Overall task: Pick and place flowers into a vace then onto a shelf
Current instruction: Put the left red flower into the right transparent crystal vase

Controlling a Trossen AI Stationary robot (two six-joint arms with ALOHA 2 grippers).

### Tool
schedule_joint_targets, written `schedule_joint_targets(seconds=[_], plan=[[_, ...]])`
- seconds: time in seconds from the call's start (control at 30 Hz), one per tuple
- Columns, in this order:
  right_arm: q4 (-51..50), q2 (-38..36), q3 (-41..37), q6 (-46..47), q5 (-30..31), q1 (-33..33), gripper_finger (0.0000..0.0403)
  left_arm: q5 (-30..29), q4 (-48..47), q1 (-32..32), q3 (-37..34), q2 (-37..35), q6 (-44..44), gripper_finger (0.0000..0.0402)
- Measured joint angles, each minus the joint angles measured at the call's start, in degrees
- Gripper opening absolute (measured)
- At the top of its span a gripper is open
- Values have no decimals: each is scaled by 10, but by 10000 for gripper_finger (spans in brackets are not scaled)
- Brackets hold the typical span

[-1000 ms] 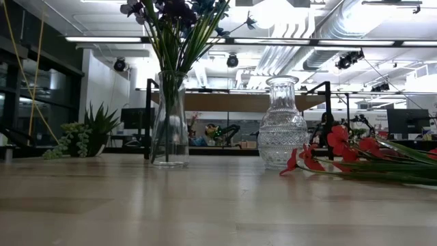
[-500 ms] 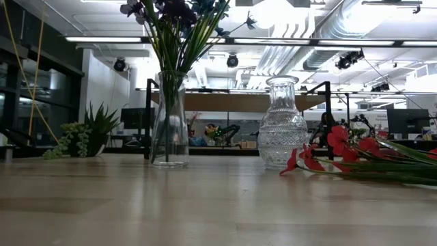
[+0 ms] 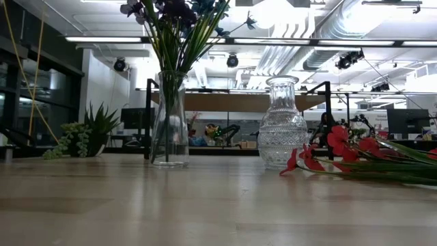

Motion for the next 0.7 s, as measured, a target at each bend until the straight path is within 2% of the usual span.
schedule_joint_targets(seconds=[0.1,0.27,0.33,0.43,0.53,0.7], plan=[[19,10,-10,9,-14,-1,0,9,0,0,0,0,1,177],[102,1,-115,32,-57,4,0,24,1,0,0,0,-1,177],[111,-21,-158,57,-51,5,0,26,1,0,0,0,-4,177],[118,-83,-225,89,-3,9,0,29,0,0,0,0,-10,177],[146,-164,-328,126,29,10,0,29,0,0,0,0,-10,177],[295,-329,-554,188,22,20,0,24,-4,0,0,0,-14,177]])
